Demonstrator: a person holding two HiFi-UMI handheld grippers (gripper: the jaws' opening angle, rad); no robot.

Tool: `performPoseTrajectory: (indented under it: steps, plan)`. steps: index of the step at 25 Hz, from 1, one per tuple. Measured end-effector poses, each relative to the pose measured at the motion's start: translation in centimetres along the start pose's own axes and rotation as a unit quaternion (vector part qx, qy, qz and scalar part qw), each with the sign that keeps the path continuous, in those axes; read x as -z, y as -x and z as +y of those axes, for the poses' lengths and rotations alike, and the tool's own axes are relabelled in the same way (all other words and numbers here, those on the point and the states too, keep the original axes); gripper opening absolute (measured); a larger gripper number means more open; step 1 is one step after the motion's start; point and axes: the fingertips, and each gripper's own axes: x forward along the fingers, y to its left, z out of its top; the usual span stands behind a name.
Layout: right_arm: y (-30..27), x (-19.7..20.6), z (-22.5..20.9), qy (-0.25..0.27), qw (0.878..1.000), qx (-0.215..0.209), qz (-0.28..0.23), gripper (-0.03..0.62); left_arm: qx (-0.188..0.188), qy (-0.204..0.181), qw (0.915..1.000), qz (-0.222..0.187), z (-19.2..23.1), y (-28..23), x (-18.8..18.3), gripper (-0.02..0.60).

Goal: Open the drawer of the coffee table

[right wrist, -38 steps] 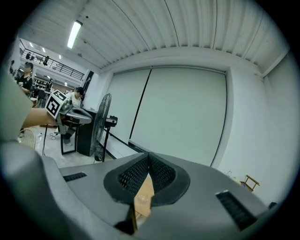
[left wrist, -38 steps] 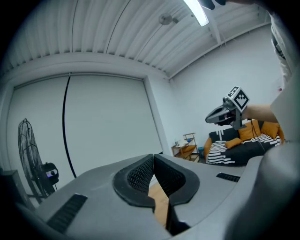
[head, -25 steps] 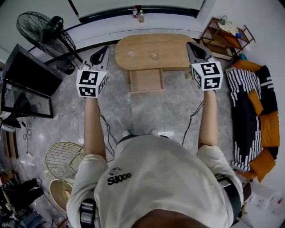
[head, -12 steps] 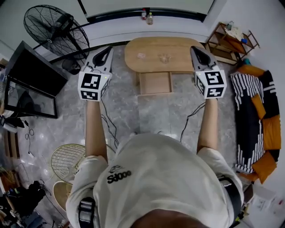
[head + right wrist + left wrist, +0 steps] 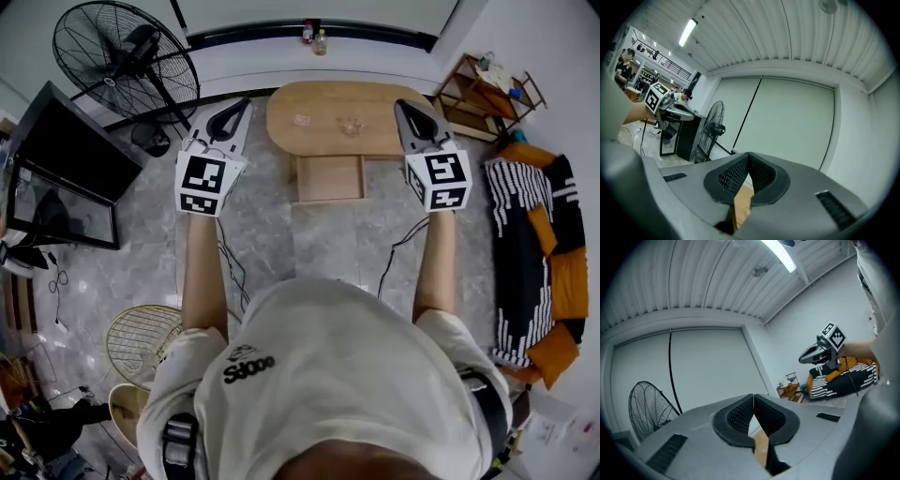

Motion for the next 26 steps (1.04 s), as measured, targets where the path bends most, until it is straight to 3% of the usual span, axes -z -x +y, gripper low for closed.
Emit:
performPoseTrajectory:
  steps: [8, 26]
  plan:
    - [0.0, 0.0, 0.9, 0.009, 1.0, -0.005, 0.008, 0.006, -0.001, 0.006, 1.0, -0.002, 0.3, 0.6, 0.5, 0.02]
    - [2.5, 1.4, 1.1, -0.003, 1.0, -0.013, 0.017, 0.006, 0.023, 0.019, 0.9995, 0.003, -3.4, 1.3, 0.3, 0.02]
